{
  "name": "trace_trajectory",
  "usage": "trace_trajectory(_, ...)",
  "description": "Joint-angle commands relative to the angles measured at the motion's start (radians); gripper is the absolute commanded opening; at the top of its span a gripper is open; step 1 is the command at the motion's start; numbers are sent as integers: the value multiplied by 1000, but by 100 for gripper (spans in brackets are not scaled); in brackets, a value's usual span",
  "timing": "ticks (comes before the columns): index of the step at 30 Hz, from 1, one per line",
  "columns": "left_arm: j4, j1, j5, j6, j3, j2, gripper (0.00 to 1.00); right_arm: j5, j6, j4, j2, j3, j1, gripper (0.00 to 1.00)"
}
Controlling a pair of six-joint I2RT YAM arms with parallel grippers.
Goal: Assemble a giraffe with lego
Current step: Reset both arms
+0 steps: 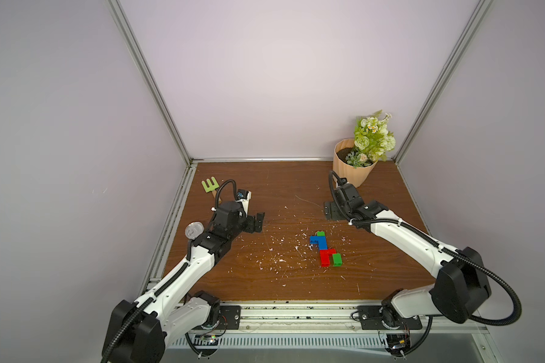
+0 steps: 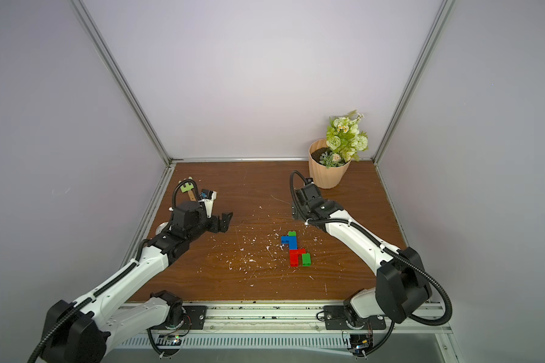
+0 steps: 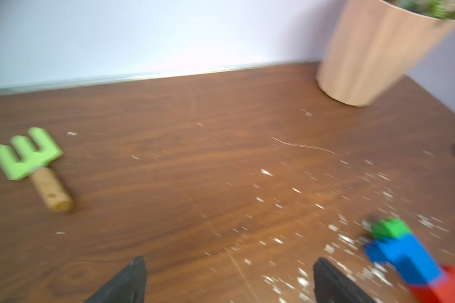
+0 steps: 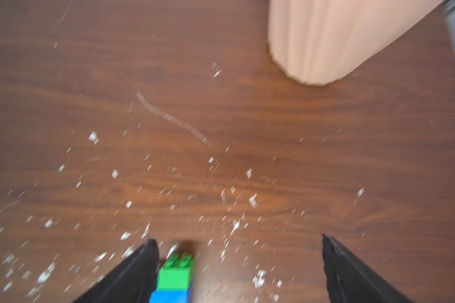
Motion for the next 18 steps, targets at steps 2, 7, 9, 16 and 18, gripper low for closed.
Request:
trace_trajectory(2,230,67,-209,143,-51,103,99,81,-164,387,-59,-133,-94,99)
trace_trajectory(7,493,79,-321,249,-149,242,99,41,-238,703,-81,-344,-226,99)
trace_trajectory(9,620,86,-344,269,-204,298,100,-12,-222,793,-61,-397,-300,99)
trace_trajectory(16,880,99,-309,377,-283,388,100,-6,-326,1223,-27,-604,-405,99)
trace_trajectory(18,930,104,-292,395,-304,387,100,-36,-321,1171,-10,-566,-427,97)
